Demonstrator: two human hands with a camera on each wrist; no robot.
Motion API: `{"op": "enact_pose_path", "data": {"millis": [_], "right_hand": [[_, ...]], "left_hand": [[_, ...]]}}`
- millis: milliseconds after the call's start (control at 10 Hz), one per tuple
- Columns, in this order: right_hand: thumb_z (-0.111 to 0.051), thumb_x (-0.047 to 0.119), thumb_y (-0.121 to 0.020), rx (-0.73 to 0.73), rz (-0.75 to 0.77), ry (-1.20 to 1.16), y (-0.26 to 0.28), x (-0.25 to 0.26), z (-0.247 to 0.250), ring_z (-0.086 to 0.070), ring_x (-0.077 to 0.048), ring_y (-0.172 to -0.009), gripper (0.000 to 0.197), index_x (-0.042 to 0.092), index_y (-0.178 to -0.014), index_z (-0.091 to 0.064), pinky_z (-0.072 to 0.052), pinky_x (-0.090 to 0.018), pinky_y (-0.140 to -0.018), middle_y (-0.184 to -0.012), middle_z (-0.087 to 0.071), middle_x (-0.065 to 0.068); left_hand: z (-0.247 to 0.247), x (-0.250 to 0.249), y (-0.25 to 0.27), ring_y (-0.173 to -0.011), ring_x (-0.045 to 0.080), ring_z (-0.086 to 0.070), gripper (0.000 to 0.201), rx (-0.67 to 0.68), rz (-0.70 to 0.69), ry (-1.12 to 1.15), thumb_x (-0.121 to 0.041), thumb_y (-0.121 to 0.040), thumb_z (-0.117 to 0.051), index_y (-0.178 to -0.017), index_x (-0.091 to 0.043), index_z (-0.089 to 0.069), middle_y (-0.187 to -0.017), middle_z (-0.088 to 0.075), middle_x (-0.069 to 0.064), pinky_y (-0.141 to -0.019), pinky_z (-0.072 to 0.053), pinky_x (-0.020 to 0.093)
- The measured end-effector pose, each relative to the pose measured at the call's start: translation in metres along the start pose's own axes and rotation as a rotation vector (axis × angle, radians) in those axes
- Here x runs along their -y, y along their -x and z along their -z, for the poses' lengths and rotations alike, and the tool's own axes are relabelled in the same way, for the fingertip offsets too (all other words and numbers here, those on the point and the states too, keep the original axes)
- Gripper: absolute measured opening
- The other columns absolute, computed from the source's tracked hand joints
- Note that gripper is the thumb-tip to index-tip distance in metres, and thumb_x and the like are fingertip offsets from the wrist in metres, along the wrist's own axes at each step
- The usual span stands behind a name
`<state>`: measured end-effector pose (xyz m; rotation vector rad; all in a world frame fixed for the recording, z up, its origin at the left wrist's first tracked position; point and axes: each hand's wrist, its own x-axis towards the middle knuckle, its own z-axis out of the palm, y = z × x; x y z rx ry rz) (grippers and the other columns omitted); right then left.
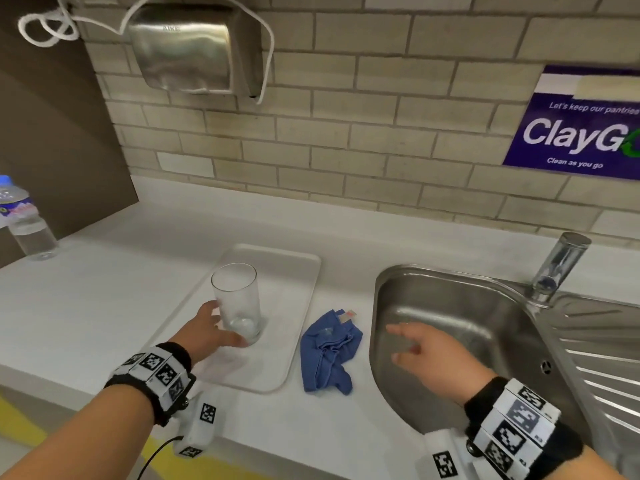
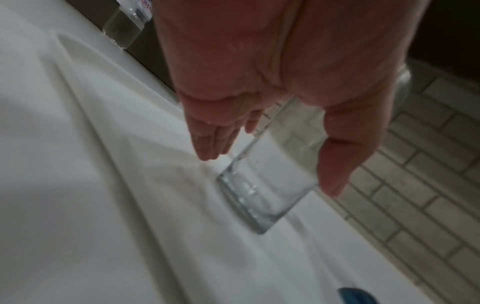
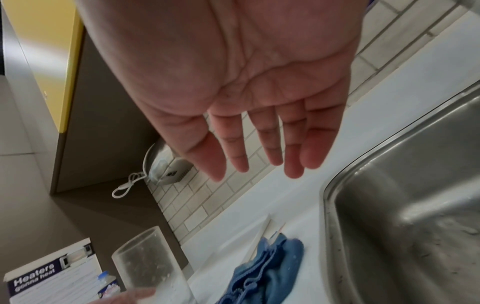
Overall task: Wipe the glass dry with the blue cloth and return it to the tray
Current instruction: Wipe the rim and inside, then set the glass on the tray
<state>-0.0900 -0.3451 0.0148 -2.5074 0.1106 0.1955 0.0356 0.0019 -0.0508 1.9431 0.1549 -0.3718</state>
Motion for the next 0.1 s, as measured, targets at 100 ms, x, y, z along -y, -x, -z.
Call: {"op": "enact_pose_path", "data": {"millis": [100], "right_hand": [[-0.061,0.027,-0.082,-0.037,-0.018,-0.126,0.0283,-0.0235,0.019,-0.053,0.003,-0.056,0.038,0.048,-0.113,-0.051,-0.044,-0.013,-0.059,-0.084,-0.058,0.015]], "left_hand": [[0.0048,-0.0058,0.0248,-0.124,0.025,-0.05,0.111,-0.093,-0.023,-0.004,-0.029,-0.046,-0.086,-0.145,-0.02,-0.036,-0.136,-0.051,0.007,-0.098,-0.041,0.039]]}}
